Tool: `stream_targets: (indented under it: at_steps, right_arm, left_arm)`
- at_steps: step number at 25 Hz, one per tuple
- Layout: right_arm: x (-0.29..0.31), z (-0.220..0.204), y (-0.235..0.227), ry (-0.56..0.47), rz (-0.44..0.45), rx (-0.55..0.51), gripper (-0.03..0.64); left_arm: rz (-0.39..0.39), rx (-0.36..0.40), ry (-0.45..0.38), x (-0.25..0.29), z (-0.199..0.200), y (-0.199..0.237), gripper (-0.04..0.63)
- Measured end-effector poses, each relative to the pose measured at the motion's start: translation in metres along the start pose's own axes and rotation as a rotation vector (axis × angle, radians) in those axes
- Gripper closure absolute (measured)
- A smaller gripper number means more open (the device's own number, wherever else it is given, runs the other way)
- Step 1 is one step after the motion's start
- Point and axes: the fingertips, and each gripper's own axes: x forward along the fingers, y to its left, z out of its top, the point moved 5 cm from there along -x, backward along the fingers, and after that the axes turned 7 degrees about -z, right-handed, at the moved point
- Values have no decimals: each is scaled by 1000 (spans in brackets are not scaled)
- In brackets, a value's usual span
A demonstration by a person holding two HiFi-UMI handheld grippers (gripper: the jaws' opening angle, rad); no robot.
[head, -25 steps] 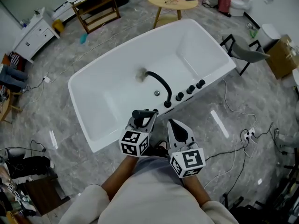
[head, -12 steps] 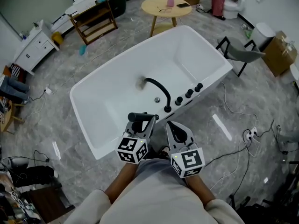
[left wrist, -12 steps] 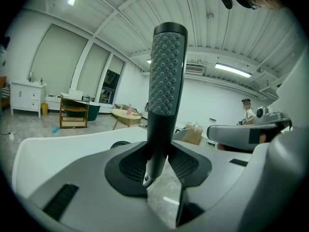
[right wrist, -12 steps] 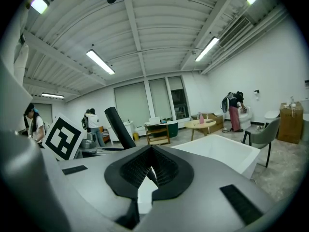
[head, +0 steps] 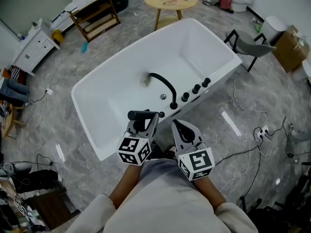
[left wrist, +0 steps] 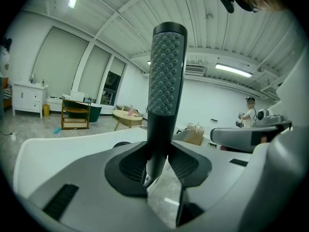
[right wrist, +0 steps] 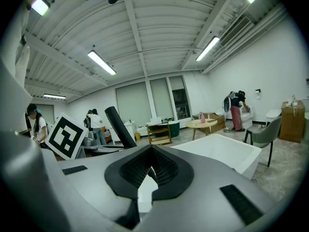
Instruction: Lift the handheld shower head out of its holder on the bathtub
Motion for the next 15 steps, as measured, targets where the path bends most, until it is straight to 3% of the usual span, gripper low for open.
stream_targets:
  at_steps: [15]
  right_arm:
    - [-3,-7,-13,11,-6,24,603]
  left_arm:
    - [17,-33,31,6,-11,2,456]
